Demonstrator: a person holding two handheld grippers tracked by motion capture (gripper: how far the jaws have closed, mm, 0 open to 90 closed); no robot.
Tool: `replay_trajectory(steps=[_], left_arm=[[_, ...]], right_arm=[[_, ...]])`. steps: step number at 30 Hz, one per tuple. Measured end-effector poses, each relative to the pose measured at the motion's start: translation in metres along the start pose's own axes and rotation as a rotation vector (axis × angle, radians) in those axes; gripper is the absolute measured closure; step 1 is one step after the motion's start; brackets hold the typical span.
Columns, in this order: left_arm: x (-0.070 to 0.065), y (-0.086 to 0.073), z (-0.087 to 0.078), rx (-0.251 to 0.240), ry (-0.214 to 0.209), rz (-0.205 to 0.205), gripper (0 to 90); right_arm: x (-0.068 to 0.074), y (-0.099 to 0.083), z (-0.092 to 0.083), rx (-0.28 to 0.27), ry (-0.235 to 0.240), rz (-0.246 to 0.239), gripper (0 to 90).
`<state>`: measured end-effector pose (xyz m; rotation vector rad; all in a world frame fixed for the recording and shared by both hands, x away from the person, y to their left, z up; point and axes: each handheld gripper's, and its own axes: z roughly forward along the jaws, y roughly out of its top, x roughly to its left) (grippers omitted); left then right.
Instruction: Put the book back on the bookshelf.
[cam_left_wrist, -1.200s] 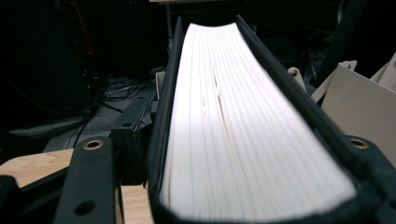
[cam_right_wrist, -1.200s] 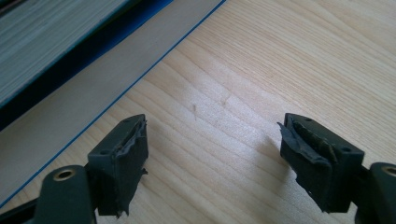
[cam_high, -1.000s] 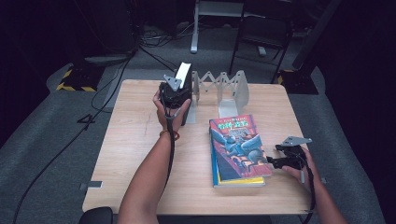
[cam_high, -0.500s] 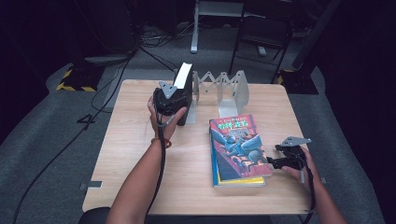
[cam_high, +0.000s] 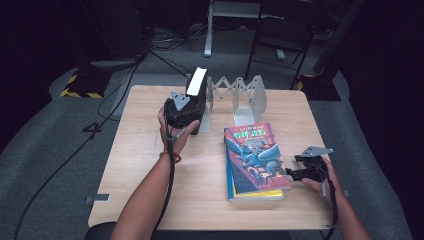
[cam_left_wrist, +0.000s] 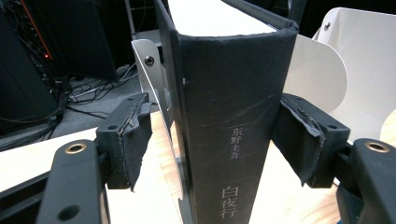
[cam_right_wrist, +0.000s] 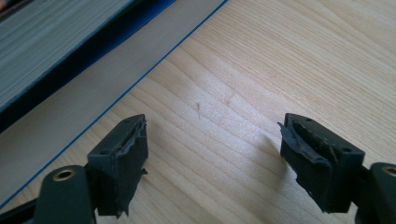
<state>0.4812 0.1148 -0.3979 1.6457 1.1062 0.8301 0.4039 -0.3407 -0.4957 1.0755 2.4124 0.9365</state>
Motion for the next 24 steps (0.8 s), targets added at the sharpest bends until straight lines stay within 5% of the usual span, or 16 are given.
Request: replay_trajectory(steps=[15,24], left_arm=[[0.0,-0.004,-0.006,0.03,-0.036,0.043,27.4],[0.002,-0.017,-0.021,0.076,-0.099,0.073,25.3]], right_arm=[[0.0,0.0,0.0,0.002,0.008,0.008,23.5],[0.0,0.0,-0.001,0.006,0.002,-0.005,23.6]])
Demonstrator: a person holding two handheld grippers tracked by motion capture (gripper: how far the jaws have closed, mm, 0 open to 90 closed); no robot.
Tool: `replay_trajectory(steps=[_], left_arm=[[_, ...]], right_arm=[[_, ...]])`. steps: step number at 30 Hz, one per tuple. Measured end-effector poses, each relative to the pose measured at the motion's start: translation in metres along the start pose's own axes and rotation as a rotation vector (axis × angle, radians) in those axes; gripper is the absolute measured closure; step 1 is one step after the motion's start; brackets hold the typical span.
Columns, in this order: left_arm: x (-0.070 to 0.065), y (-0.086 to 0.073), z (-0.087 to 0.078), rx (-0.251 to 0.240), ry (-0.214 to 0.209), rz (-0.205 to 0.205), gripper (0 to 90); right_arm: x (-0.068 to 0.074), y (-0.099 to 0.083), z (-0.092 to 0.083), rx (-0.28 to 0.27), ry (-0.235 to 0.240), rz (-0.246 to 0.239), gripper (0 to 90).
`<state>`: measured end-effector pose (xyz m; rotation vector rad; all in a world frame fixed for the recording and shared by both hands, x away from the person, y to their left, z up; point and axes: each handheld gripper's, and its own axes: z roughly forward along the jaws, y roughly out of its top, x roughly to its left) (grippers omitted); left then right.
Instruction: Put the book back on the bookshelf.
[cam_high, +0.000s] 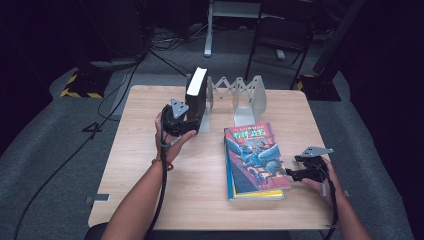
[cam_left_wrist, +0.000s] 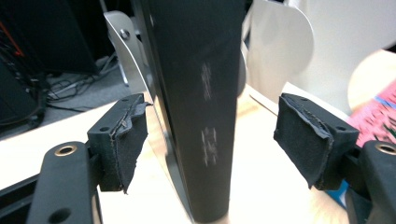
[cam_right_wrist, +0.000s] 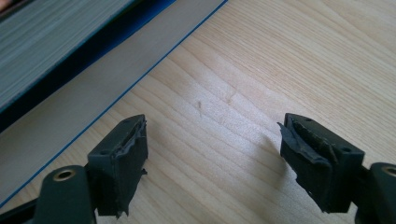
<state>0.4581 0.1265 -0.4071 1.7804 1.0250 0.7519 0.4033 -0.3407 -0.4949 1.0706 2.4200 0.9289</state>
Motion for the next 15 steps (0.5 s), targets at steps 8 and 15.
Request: replay_trajectory(steps=[8,15], left_arm=[[-0.008,-0.026,-0.011,0.086,-0.118,0.035,23.1],[-0.019,-0.053,-0.022,0.172,-0.228,0.109,20.8]], right_arm=[[0.0,0.001,-0.002,0.007,-0.008,-0.008,24.9],[0.001,0.002,-0.008,-0.003,0.004,-0.028,28.2]])
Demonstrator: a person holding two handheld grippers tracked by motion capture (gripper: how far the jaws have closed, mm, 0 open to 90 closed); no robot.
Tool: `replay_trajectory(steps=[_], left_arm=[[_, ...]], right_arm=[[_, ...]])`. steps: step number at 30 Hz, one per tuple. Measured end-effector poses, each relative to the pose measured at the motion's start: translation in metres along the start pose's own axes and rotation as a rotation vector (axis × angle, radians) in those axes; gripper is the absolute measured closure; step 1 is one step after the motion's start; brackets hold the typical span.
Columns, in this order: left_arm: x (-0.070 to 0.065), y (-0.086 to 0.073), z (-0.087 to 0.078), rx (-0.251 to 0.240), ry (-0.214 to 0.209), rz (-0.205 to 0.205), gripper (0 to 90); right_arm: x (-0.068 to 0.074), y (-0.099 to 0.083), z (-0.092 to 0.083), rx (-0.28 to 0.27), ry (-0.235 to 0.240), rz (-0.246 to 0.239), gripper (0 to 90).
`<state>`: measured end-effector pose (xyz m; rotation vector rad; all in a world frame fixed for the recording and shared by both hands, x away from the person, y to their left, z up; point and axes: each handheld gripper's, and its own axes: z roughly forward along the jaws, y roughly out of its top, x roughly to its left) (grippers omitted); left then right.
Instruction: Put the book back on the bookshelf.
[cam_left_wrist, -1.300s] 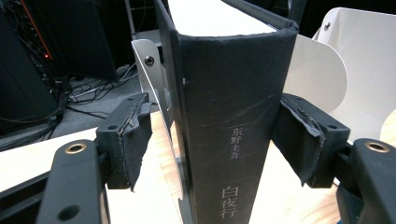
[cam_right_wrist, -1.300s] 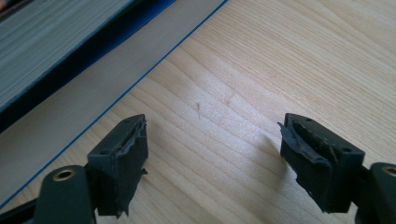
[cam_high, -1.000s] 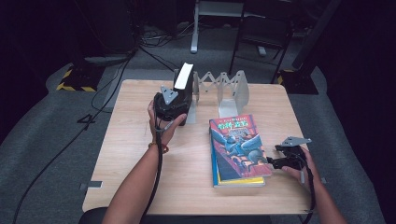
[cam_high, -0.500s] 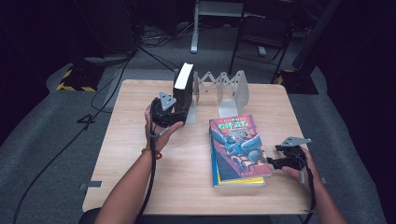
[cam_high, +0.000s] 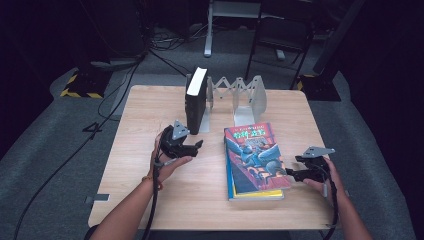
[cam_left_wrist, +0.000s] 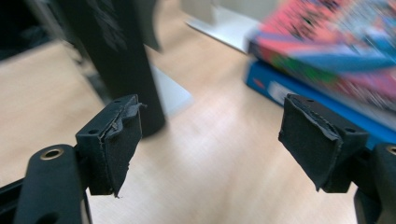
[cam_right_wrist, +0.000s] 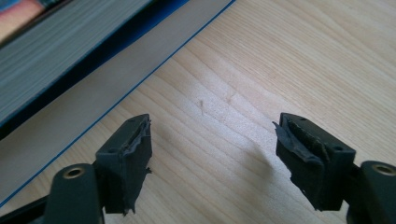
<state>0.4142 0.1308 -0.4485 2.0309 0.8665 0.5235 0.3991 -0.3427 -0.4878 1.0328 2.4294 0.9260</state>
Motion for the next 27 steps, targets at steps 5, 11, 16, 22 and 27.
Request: replay_trajectory(steps=[5,11,16,22,27], left_arm=[[-0.011,-0.018,-0.006,0.049,-0.096,0.071,20.5],[-0.019,-0.038,-0.008,0.127,-0.163,0.101,19.8],[-0.027,-0.055,-0.008,0.204,-0.163,0.136,19.2],[-0.028,-0.063,-0.011,0.226,-0.179,0.123,18.3],[-0.029,-0.07,-0.013,0.244,-0.213,0.105,17.7]], right_arm=[[0.001,0.001,-0.005,-0.016,-0.008,-0.009,32.2],[0.001,0.003,-0.012,-0.028,-0.006,-0.011,34.1],[0.002,0.008,-0.024,-0.068,0.009,-0.001,35.8],[0.006,0.015,-0.039,-0.124,0.034,-0.003,37.8],[0.019,0.023,-0.05,-0.132,0.09,-0.031,38.8]])
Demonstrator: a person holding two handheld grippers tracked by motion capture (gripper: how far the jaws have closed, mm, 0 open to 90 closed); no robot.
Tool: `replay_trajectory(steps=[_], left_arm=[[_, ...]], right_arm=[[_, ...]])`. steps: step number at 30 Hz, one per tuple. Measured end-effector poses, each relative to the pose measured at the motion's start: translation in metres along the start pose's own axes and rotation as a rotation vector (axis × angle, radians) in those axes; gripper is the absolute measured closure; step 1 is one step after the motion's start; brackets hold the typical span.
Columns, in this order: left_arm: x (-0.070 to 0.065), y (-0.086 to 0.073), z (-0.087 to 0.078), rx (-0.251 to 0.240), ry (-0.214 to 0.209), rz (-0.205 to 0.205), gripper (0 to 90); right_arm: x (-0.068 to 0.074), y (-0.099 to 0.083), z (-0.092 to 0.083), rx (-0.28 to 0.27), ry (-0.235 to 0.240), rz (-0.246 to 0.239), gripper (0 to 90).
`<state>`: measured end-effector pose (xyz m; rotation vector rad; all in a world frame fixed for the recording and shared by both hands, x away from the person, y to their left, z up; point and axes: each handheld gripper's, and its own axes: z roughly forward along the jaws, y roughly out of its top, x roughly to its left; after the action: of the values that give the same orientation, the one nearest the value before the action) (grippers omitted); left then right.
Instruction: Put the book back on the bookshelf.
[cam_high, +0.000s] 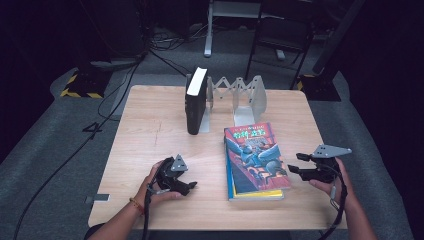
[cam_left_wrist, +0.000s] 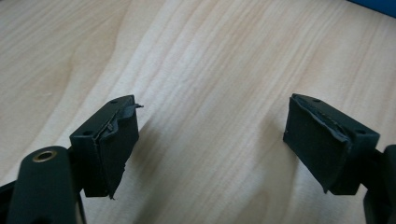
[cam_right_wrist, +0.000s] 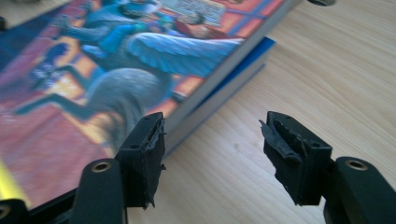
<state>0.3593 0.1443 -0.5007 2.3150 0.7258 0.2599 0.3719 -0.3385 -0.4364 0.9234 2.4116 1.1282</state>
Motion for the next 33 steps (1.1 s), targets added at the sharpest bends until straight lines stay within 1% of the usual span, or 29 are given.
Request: replay_trajectory(steps=[2,4,6,7,9,11,15,16,17,18,19,20,21,22,23,24,26,27,28,31,32,33], left_arm=[[-0.001,-0.001,-0.001,0.0,-0.001,0.007,17.5],[-0.001,-0.002,0.0,-0.008,-0.006,-0.001,17.1],[-0.001,-0.003,0.0,-0.017,-0.01,0.004,16.7],[-0.001,-0.003,0.0,-0.021,-0.011,0.006,16.6],[0.0,-0.004,0.0,-0.03,-0.013,0.014,16.5],[0.0,-0.004,0.001,-0.03,-0.015,0.011,16.4],[0.0,-0.004,0.001,-0.031,-0.018,0.013,16.4],[0.0,-0.003,0.001,-0.03,-0.019,0.013,16.3],[0.0,-0.003,0.002,-0.028,-0.018,0.017,16.0],[0.0,-0.003,0.002,-0.028,-0.018,0.017,15.5],[0.0,-0.002,0.003,-0.028,-0.021,0.016,15.2],[0.0,-0.001,0.003,-0.028,-0.021,0.017,15.1],[0.001,-0.001,0.003,-0.028,-0.022,0.021,15.1],[0.001,-0.001,0.003,-0.029,-0.022,0.021,15.1],[0.001,-0.001,0.004,-0.029,-0.025,0.022,15.1],[0.001,-0.001,0.004,-0.029,-0.027,0.024,15.1],[0.001,0.0,0.004,-0.028,-0.027,0.026,15.1],[0.001,0.0,0.004,-0.028,-0.028,0.026,15.1],[0.001,0.0,0.004,-0.027,-0.028,0.027,15.1],[0.001,0.0,0.005,-0.027,-0.031,0.03,15.1],[0.001,0.0,0.005,-0.027,-0.031,0.03,15.1],[0.001,0.001,0.005,-0.027,-0.031,0.027,15.1]], right_arm=[[0.007,0.004,-0.004,0.005,0.023,-0.026,38.2],[0.015,0.008,-0.009,0.015,0.046,-0.057,37.1],[0.021,0.005,-0.015,-0.001,0.072,-0.051,37.0],[0.026,0.001,-0.018,0.008,0.079,-0.064,37.0],[0.031,-0.003,-0.022,0.023,0.071,-0.078,37.4],[0.035,-0.007,-0.027,0.011,0.103,-0.068,37.5],[0.041,-0.012,-0.02,0.044,0.123,-0.084,36.6],[0.041,-0.012,-0.017,0.045,0.134,-0.079,35.9],[0.041,-0.012,-0.013,0.045,0.135,-0.068,34.8],[0.041,-0.01,-0.008,0.045,0.14,-0.055,31.9],[0.041,-0.007,-0.003,0.044,0.156,-0.045,29.6],[0.041,-0.005,0.0,0.039,0.161,-0.042,27.7],[0.042,-0.002,0.002,0.031,0.159,-0.033,31.1],[0.043,-0.001,0.004,0.028,0.148,-0.031,31.4],[0.043,0.001,0.007,0.032,0.133,-0.023,27.2],[0.042,0.002,0.01,0.033,0.128,-0.007,24.7],[0.037,0.002,0.016,0.033,0.132,0.05,20.4],[0.035,0.002,0.019,0.034,0.133,0.067,17.2],[0.03,0.002,0.022,0.041,0.146,0.093,15.1],[0.022,0.002,0.03,0.048,0.206,0.145,13.8],[0.022,0.002,0.03,0.048,0.206,0.145,13.8],[0.019,0.002,0.032,0.05,0.225,0.153,13.5]])
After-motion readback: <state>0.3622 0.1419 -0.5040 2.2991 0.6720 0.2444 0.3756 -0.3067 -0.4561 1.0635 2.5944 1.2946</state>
